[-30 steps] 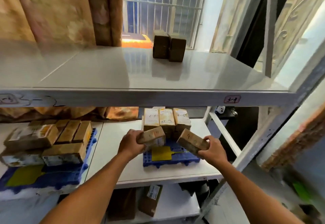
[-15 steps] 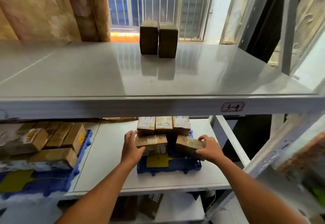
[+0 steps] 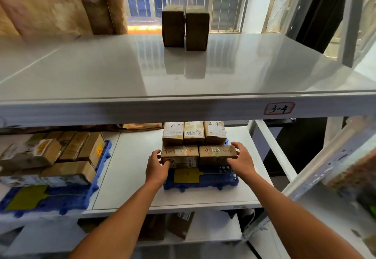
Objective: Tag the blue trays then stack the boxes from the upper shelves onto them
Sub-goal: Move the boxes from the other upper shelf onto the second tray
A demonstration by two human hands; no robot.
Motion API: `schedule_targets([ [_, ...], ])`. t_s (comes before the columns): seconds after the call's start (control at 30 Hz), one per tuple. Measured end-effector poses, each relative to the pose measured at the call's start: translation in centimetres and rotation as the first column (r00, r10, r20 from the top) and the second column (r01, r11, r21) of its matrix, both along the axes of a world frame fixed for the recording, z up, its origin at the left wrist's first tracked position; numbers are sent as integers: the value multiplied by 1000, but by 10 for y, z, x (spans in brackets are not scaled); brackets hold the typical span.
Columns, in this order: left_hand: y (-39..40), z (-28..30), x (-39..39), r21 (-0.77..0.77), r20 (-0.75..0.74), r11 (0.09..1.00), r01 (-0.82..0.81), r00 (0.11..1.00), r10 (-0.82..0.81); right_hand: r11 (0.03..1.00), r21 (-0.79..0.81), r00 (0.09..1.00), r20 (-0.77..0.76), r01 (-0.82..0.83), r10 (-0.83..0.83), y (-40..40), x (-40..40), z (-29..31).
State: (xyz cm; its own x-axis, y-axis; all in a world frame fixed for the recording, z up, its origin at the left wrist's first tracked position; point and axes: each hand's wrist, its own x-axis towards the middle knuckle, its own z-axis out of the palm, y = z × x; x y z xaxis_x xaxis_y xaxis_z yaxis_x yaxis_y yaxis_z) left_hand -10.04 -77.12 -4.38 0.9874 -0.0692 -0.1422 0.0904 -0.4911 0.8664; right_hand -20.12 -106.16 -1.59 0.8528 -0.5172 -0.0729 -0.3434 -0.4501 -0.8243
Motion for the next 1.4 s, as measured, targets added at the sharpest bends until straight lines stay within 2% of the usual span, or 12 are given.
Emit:
schedule_targets([
  [0.13, 2, 2, 7, -18, 7, 1000, -18, 1000, 18, 983, 176, 997, 30, 58, -64, -7, 9, 2],
  [0.2, 2, 7, 17, -125, -67, 992, -34, 997, 26, 957, 274, 994, 26, 92, -103, -10, 19, 5],
  [0.3, -5, 19, 34, -301, -176, 953, -42, 984, -12, 947, 306, 994, -3, 101, -105, -13, 39, 11],
  [0.47, -28, 31, 49, -337, -248, 939, -72, 969, -15, 922, 371, 993, -87, 112, -85, -15, 62, 10],
  [0.63, -37, 33, 43, -315, -243, 947, -56, 970, -23, 941, 312, 986, -136, 132, -93, -16, 65, 4],
  [0.8, -39, 32, 42, -303, -251, 951, -64, 968, -15, 923, 362, 988, -126, 133, -93, -17, 62, 7],
  [1.17, -29, 33, 42, -278, -238, 959, -58, 971, -10, 941, 327, 992, -116, 88, -52, -12, 58, 17],
  [1.3, -18, 41, 35, -248, -213, 963, -105, 976, 51, 952, 295, 994, -94, 77, -51, -9, 52, 23],
  [1.4, -1, 54, 27, -168, -198, 976, -138, 975, 103, 974, 206, 993, -85, 99, -83, -5, 38, 33],
])
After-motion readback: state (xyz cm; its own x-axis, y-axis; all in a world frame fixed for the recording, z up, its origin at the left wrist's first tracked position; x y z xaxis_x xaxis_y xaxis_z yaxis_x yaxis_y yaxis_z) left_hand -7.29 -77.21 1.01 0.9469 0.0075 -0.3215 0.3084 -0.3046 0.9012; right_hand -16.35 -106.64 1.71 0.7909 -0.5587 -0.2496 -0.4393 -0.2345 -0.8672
